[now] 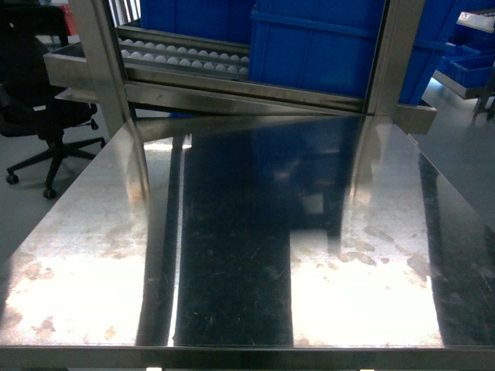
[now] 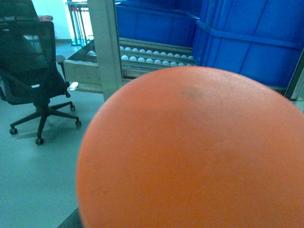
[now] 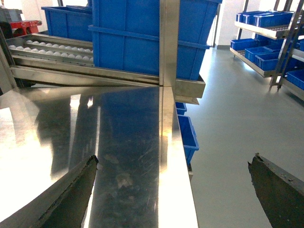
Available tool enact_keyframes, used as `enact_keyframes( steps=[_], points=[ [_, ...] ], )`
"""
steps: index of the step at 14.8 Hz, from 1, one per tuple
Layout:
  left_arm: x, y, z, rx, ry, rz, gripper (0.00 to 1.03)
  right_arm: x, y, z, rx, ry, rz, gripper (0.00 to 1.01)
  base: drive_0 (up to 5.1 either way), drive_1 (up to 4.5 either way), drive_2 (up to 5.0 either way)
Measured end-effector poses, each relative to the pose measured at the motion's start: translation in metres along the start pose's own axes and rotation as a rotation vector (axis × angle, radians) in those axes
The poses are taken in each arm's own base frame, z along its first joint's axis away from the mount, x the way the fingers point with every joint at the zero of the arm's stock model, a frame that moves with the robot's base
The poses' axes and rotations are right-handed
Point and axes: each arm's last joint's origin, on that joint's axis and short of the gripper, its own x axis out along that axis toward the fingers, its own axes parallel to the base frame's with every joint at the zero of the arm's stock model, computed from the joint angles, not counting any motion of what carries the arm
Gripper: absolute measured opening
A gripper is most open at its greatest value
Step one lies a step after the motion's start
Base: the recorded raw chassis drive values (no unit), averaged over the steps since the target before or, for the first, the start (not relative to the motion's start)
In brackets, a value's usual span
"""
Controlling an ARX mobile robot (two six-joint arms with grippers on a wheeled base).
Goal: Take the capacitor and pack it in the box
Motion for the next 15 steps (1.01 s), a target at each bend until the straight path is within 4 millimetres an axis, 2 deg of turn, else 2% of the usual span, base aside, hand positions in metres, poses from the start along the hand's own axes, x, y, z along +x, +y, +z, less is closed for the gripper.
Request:
enact_keyframes(
  steps=[2,6,10,12,13,15],
  points=[
    [-0.021,0.013,-0.009,-0.002,-0.002,0.018,0.44,0.000,0.000,0.000,0.000,0.000,0.000,0.98,0.0,0.00,0.0],
    [-0.051,0.025,-0.023,-0.003,0.003,0.008,0.44,0.000,0.000,0.000,0.000,0.000,0.000,0.98,0.0,0.00,0.0],
    [-0.072,0.040,-0.031,-0.006,0.004,0.025,0.44,0.000,0.000,0.000,0.000,0.000,-0.001,0.98,0.0,0.00,0.0],
    [-0.080,0.039,-0.036,-0.006,-0.029,0.007,0.44,0.000,0.000,0.000,0.000,0.000,0.000,0.98,0.0,0.00,0.0],
    [-0.083,0.039,-0.043,-0.006,0.018,0.007,0.44,0.000,0.000,0.000,0.000,0.000,0.000,0.98,0.0,0.00,0.0],
    [-0.089,0.039,-0.038,-0.006,-0.011,0.007,0.44,0.000,0.000,0.000,0.000,0.000,0.000,0.98,0.0,0.00,0.0]
  ],
)
